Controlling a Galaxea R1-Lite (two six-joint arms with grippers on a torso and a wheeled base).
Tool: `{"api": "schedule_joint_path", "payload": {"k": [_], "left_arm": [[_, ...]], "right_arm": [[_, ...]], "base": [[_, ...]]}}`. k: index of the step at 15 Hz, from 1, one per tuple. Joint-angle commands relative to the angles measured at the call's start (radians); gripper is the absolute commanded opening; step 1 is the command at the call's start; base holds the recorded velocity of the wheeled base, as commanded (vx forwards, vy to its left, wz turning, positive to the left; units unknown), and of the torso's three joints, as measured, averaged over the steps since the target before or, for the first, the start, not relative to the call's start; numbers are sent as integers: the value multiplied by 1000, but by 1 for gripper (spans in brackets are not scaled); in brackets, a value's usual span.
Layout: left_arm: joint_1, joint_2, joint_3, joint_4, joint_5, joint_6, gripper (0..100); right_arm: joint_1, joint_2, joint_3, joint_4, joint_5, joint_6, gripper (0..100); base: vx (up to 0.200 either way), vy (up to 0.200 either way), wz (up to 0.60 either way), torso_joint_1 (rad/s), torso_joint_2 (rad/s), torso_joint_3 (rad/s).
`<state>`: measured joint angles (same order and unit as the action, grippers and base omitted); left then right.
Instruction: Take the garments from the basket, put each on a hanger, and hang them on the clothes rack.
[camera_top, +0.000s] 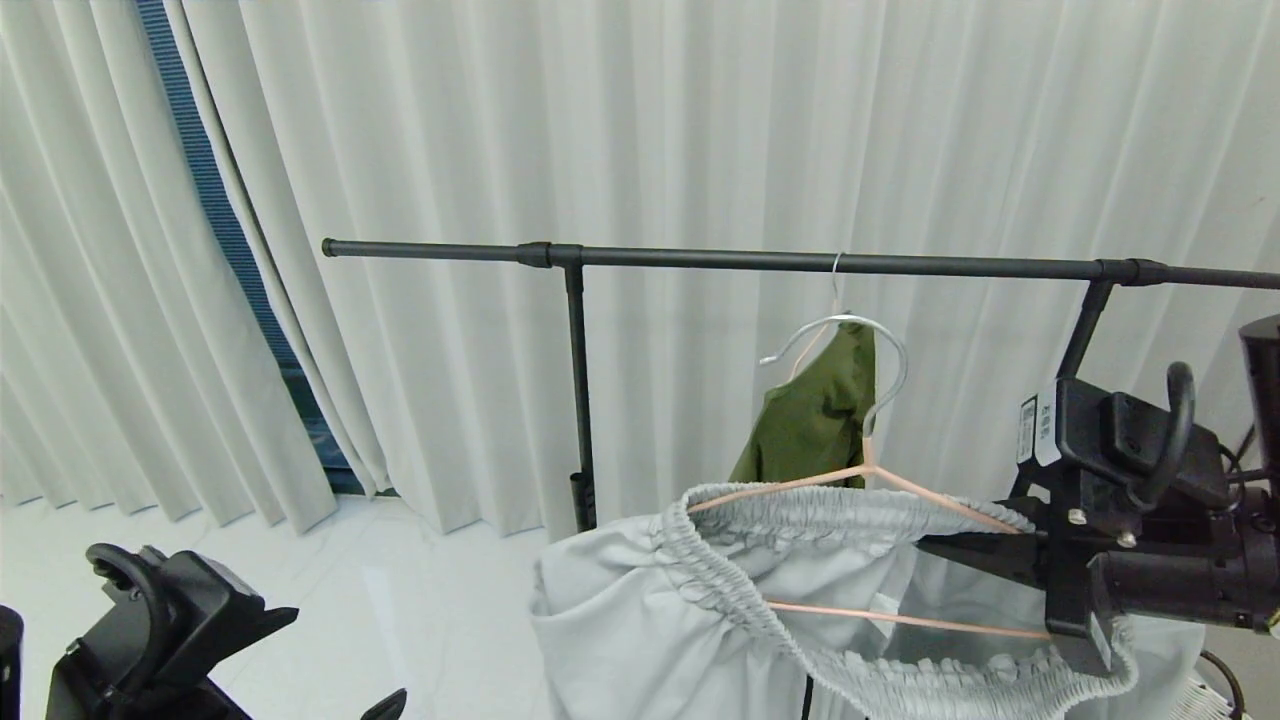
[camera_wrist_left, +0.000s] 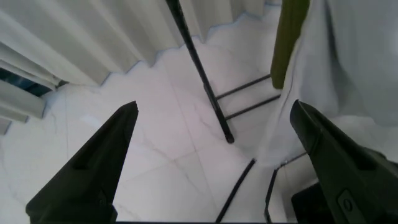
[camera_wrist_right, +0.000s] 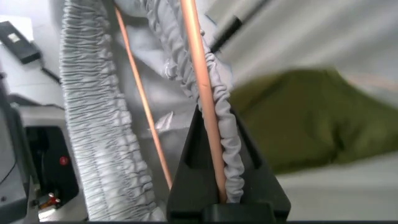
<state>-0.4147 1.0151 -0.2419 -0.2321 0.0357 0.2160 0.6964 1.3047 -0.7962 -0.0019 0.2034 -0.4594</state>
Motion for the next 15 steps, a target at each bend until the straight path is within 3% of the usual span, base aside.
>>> {"api": "schedule_joint_path", "payload": {"k": [1, 7, 13, 15], "left_arm": [[20, -30, -28, -1, 3, 0, 100], [274, -43, -48, -3, 3, 3, 100], [295, -66, -45, -33, 3, 3, 100], [295, -67, -43, -33, 3, 3, 100]], "right_arm": [[-28, -10, -1, 19, -29, 21, 0], [-195, -64, 2, 174, -134, 33, 0], [-253, -102, 40, 204, -177, 93, 0], [-265, -102, 43, 204, -185, 100, 0]], "base": [[0, 0, 0, 0, 0, 0], [0, 0, 0, 0, 0, 0], [0, 0, 0, 0, 0, 0], [0, -200, 0, 5, 0, 2]]}}
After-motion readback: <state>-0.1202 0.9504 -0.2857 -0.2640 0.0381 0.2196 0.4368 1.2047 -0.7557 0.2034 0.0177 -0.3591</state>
